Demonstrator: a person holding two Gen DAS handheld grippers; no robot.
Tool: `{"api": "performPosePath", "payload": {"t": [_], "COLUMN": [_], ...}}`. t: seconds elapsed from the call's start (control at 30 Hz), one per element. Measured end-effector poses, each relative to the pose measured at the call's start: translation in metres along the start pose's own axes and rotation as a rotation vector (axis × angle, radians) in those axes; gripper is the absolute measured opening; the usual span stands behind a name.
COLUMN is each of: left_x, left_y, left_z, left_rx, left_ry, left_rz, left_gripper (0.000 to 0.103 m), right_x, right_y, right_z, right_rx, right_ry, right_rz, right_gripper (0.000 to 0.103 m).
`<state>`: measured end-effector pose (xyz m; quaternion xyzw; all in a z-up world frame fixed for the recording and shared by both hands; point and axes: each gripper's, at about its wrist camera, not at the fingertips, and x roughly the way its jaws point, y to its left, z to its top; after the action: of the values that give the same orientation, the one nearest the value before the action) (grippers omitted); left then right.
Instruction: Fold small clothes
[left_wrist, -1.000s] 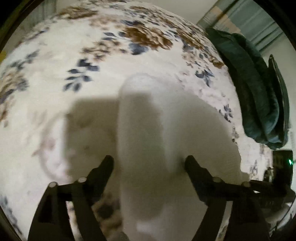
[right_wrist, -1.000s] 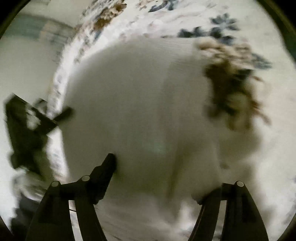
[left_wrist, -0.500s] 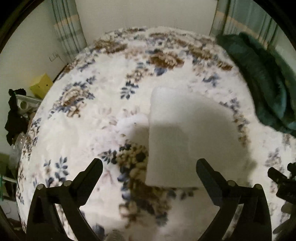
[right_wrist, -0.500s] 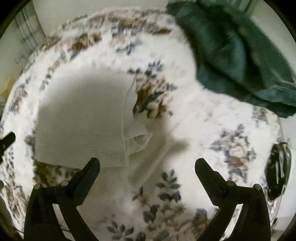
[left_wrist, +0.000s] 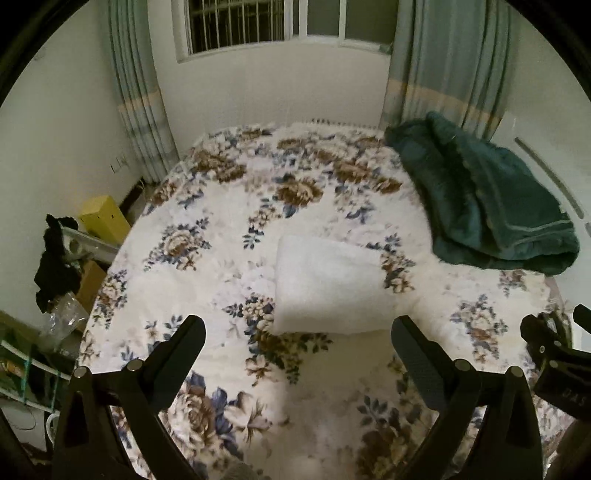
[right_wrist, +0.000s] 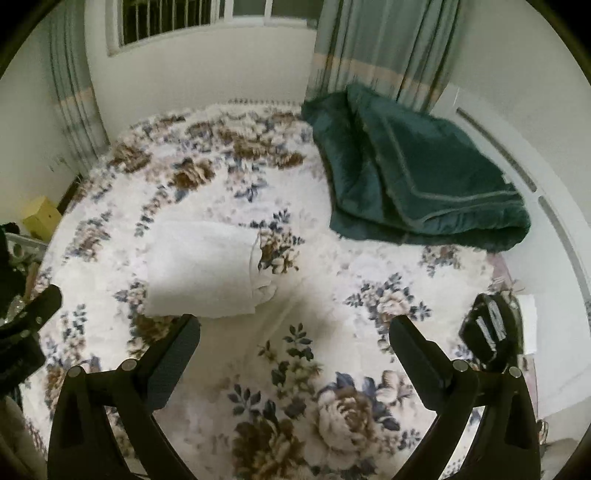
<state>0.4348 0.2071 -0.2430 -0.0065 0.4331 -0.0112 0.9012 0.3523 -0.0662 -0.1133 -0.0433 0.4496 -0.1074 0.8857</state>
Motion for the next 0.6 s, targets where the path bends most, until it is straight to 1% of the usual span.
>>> {"api": "performPosePath", "payload": {"t": [0.13, 0.33, 0.6], "left_x": [-0.05, -0.119, -0.194], "left_y": [-0.006, -0.009, -0.013], "left_z": [-0.002, -0.007, -0.015], "left_rx": [-0.003, -0.028, -0.045], "left_ry": [-0.038, -0.101, -0.189], "left_rz": [-0.011, -0.012, 0.006], "left_gripper": [0.103, 0.103, 0.103], "right_x": [-0.078, -0.168, -0.255], "right_y": [-0.013, -0.028, -0.049], "right_z": [-0.007, -0.018, -0.031], "right_rx": [-0.008, -0.025, -0.028], "right_ry": [-0.067, -0.145, -0.227], "right_rz": [0.017, 0.045, 0.072], "right_gripper": [0.103, 0.103, 0.103]}}
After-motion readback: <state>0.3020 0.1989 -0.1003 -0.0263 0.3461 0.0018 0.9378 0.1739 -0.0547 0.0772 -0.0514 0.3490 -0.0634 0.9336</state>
